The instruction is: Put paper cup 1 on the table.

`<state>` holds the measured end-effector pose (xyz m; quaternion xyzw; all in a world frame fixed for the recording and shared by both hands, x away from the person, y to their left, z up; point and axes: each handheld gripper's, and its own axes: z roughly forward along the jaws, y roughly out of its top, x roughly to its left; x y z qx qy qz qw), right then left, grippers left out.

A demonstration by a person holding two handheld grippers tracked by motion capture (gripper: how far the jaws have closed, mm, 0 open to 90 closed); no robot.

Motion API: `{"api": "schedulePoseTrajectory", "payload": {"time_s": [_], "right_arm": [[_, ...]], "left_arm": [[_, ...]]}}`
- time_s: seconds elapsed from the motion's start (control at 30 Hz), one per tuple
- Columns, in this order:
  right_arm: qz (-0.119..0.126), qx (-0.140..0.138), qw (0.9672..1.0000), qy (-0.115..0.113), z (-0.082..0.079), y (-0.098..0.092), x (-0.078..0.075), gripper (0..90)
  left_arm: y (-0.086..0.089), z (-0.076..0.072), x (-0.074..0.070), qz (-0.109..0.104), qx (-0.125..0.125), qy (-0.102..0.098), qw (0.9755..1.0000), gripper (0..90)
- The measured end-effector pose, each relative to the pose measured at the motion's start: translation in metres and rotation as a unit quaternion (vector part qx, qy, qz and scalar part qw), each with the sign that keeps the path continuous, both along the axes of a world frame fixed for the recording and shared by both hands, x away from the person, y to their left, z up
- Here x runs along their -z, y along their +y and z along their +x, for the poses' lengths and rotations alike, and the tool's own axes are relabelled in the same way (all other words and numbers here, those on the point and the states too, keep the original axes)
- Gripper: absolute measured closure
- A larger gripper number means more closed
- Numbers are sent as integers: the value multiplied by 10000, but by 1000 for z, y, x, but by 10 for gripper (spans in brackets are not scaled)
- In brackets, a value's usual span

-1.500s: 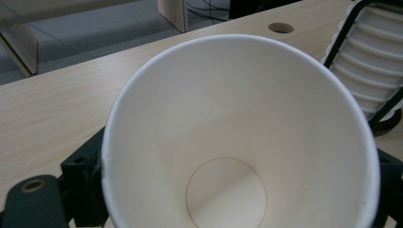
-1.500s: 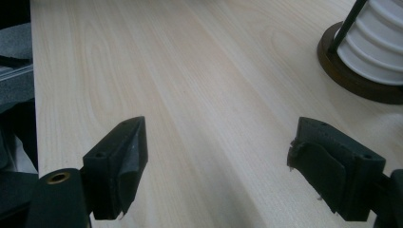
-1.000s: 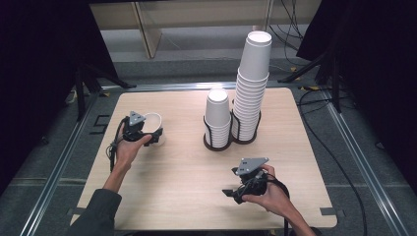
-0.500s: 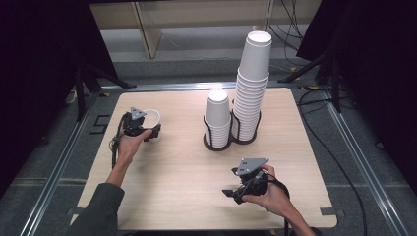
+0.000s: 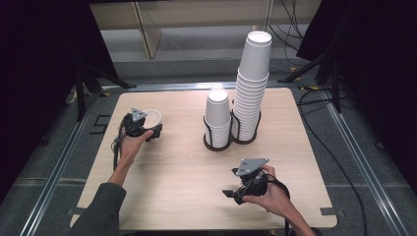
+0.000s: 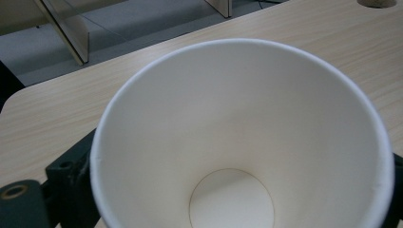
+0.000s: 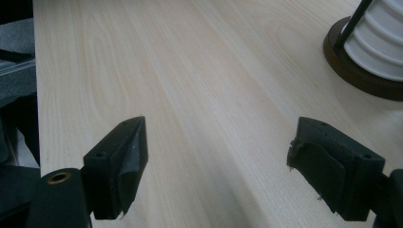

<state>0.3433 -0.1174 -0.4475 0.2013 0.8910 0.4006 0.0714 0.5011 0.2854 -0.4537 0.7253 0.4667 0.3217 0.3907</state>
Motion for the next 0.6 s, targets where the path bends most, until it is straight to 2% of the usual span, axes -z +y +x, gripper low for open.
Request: {"api": "schedulePoseTrajectory", "payload": {"time_s": [0.13,0.17,0.5,0.6], "right_arm": [[-12,-47,10000,-80,0,-1,0,202],[-1,-12,10000,9,-1,0,0,202],[-28,-48,10000,-40,-1,0,0,203],[-41,-59,10000,-27,-1,0,0,204]], "left_arm": [[2,-2,3,-56,-6,-38,10000,69],[2,-2,4,-82,14,-43,10000,75],[12,-9,16,-224,-19,-23,9997,126],[13,-11,17,-197,-8,-33,9998,129]]}}
